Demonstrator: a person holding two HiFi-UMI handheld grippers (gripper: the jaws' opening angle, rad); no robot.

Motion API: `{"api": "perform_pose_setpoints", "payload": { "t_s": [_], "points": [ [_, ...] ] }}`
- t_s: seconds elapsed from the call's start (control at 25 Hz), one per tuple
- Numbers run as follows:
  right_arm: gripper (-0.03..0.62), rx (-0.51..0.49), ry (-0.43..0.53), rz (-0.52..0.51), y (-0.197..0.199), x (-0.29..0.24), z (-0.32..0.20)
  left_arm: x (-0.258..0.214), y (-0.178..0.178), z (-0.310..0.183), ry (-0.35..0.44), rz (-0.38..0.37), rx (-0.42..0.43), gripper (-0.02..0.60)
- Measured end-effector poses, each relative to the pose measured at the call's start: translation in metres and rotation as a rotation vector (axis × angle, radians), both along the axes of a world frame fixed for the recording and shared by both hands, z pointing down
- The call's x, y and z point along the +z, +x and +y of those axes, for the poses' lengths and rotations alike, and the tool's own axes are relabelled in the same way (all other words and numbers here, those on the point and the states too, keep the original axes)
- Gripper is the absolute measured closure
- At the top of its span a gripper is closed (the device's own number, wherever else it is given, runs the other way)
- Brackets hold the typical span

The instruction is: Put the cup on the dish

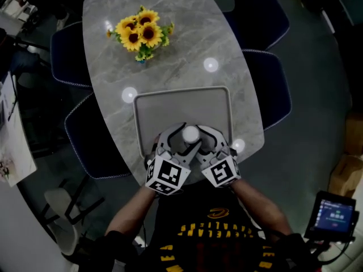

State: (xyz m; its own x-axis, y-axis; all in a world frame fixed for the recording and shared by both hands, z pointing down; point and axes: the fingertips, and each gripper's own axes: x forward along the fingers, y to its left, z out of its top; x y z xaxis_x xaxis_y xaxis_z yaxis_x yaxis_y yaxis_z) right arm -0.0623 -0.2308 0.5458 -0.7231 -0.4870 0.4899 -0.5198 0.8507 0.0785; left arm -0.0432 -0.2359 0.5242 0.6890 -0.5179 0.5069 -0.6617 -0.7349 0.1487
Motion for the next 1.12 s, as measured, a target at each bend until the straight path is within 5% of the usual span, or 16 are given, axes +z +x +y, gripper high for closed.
{"api": "perform_pose_setpoints", "payload": {
  "t_s": [1.12],
  "points": [
    [0.364, 0.031, -0.079, 0.165, -0.009, 0.077, -0.019, 0.079, -0.011, -0.018, -0.083, -0.068, 0.044, 0.314]
  ]
}}
